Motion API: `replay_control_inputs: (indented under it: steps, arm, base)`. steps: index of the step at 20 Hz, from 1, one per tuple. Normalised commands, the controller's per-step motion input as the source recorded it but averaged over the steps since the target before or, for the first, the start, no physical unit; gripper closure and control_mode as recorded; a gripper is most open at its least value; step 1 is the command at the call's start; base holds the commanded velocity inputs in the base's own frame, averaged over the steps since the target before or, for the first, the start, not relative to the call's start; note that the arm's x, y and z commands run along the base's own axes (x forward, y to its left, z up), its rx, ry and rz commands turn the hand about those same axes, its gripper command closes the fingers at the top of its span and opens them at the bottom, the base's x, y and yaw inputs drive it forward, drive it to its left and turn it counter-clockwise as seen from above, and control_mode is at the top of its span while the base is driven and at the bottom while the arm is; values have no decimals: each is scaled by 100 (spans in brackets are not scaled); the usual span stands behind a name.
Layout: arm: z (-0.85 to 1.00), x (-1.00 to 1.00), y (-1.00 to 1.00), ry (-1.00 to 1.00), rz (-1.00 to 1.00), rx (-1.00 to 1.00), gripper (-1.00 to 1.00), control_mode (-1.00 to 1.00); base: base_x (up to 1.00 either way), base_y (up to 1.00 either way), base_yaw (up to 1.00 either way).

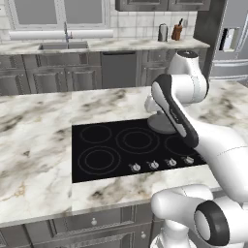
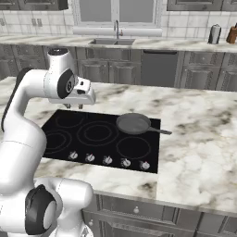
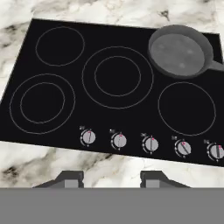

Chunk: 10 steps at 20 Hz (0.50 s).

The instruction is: Turn off the rear right burner of the stove.

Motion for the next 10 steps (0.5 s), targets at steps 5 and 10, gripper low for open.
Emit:
replay_control_inputs:
  steps: [5,10]
  arm:
    - [-12,0,-7,0,0,-1,-100,-100]
    - [-21,-2,-41,0,0,0,-100,-100]
  base:
    - [0,0,0]
    - [0,0,0]
